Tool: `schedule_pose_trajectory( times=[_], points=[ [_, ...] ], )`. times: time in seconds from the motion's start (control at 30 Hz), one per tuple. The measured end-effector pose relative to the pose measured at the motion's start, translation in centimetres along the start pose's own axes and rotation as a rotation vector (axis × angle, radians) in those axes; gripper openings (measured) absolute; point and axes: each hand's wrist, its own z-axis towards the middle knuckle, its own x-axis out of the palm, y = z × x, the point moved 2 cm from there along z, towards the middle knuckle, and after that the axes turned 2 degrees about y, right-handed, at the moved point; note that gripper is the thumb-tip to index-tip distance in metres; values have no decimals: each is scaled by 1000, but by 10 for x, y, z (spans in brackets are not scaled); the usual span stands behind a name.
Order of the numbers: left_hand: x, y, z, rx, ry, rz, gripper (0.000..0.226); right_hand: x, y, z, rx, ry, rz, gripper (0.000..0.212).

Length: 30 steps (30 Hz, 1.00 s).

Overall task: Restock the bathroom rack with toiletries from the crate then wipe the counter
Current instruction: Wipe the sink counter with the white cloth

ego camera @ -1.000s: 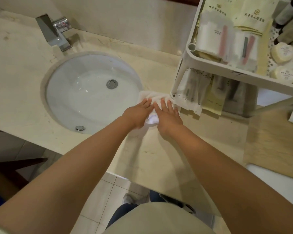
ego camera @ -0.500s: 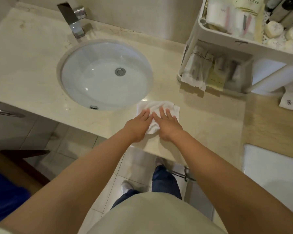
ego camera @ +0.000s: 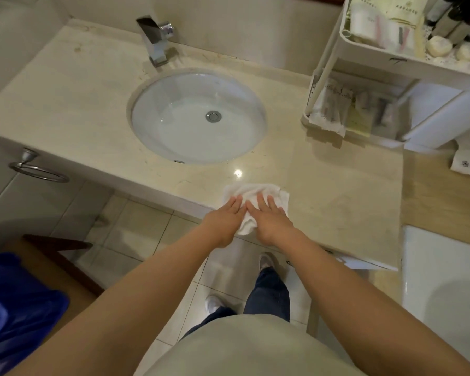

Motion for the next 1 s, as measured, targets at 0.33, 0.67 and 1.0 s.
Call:
schedule_pose_trajectory(
  times=[0.33, 0.67, 1.0],
  points=[
    [-6, 16, -6, 41, 40, 24, 84, 2, 16, 6, 48, 32, 16, 82],
    [-38, 40, 34, 90, 31, 36, 86, -30, 11, 36, 98, 27, 79, 91],
    [-94, 52, 108, 144, 4, 108, 79, -86, -26, 90, 150, -46, 116, 82]
  ],
)
